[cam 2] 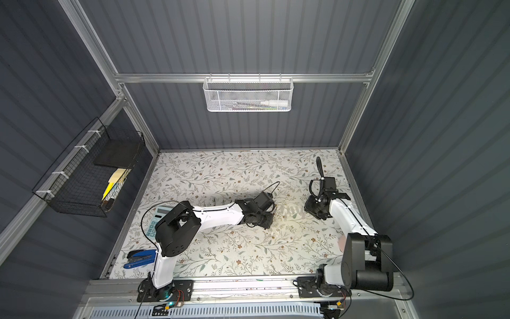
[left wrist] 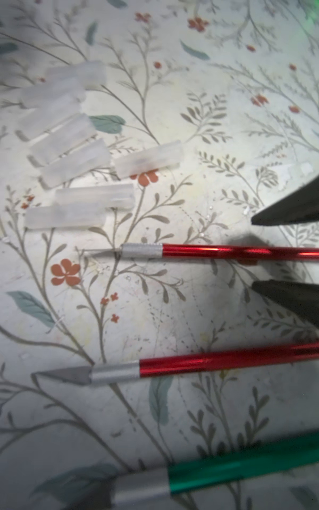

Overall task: Remove protective caps from carving knives
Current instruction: Place the carving knife at the center of the board.

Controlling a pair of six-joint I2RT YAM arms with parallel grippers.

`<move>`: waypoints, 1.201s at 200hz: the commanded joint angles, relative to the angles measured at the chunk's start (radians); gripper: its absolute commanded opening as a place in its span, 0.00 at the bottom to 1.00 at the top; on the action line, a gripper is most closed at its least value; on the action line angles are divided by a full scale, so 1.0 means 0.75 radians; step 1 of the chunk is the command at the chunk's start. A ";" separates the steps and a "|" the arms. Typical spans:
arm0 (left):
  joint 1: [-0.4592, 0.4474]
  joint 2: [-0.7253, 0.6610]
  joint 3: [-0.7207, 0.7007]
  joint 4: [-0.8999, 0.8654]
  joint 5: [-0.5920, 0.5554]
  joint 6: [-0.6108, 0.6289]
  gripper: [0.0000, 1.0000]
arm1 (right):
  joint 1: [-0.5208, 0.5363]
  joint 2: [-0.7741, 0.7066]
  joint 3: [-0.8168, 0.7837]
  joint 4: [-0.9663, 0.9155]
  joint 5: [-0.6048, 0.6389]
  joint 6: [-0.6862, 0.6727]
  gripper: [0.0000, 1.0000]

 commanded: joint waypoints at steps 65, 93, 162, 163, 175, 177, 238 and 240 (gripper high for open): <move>0.012 -0.043 0.024 -0.069 -0.022 0.036 0.62 | -0.006 -0.015 -0.021 -0.010 -0.026 -0.003 0.36; 0.012 -0.067 0.025 -0.068 -0.022 0.038 0.59 | -0.007 -0.016 -0.021 -0.011 -0.024 0.000 0.36; 0.011 -0.252 0.029 -0.109 -0.079 0.080 0.57 | -0.006 -0.067 -0.015 -0.016 -0.025 0.009 0.36; 0.011 -0.257 0.029 -0.110 -0.085 0.082 0.57 | -0.005 -0.068 -0.016 -0.015 -0.026 0.010 0.36; 0.013 -0.319 0.027 -0.122 -0.129 0.097 0.58 | -0.006 -0.103 -0.032 0.010 -0.035 0.009 0.36; 0.014 -0.330 0.025 -0.123 -0.137 0.101 0.58 | -0.005 -0.111 -0.035 0.016 -0.036 0.009 0.35; 0.075 -0.651 -0.118 -0.203 -0.356 0.135 0.70 | -0.002 -0.379 -0.068 0.025 0.111 -0.005 0.44; 0.079 -0.663 -0.127 -0.205 -0.364 0.135 0.71 | -0.003 -0.388 -0.070 0.023 0.120 -0.007 0.50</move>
